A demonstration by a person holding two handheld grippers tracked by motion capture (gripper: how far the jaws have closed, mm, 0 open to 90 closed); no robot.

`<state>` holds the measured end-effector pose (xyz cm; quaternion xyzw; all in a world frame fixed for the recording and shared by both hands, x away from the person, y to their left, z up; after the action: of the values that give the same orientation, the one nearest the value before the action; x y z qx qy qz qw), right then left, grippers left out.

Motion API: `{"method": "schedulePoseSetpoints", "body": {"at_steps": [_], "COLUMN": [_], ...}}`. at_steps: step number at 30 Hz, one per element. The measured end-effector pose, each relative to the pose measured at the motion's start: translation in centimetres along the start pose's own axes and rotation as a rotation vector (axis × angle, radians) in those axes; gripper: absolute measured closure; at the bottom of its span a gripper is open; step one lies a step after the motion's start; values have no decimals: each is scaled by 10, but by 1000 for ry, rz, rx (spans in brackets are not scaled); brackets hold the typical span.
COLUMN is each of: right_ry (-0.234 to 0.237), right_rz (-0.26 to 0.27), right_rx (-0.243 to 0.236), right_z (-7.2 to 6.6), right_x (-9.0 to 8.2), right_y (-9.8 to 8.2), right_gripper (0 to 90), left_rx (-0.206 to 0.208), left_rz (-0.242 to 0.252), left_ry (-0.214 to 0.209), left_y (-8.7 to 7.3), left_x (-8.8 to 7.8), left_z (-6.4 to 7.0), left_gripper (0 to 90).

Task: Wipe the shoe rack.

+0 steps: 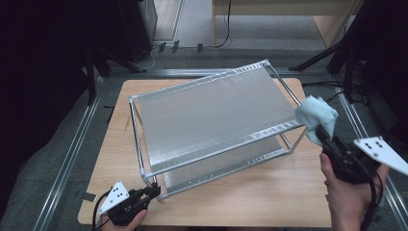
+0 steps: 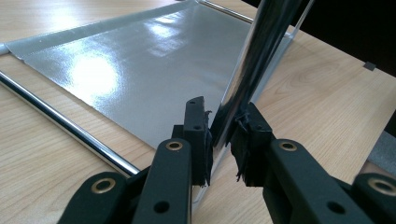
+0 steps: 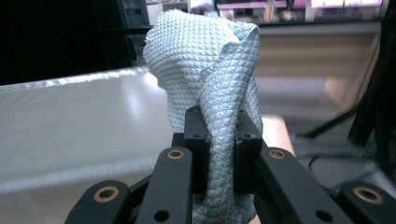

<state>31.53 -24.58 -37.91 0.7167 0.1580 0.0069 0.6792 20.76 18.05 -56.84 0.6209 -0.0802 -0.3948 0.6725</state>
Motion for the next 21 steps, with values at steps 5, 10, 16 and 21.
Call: {"method": "schedulePoseSetpoints", "body": {"at_steps": [5,10,16,21], "right_ry": [-2,74,193,299], "right_rz": [-94,-165,-154,-168], "right_rx": [-50,-11,0,-70], "right_z": [-17,-46,-103,-169], "right_x": [57,83,73,58], "right_y": [-6,-37,-47,-58], "right_gripper": [790,791,789,774], "left_rx": [21,43,55,62], "left_rz": [-3,-5,-4,-3], "left_ry": [13,16,-1,-3], "left_y": [0,0,0,1], "left_x": [0,3,10,17], "left_z": [0,6,18,28], "left_gripper": [776,783,784,787]}}
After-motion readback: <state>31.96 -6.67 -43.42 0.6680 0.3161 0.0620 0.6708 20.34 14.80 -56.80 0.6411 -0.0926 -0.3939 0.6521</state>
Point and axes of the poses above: each handheld gripper's, and its own axes: x roughly forward along the jaws, y roughly out of its top, z roughly to its right, the point moved 10 cm from there along x, roughly forward along the jaws, and after that the axes turned 1 degree about x, right-handed, at the moved point
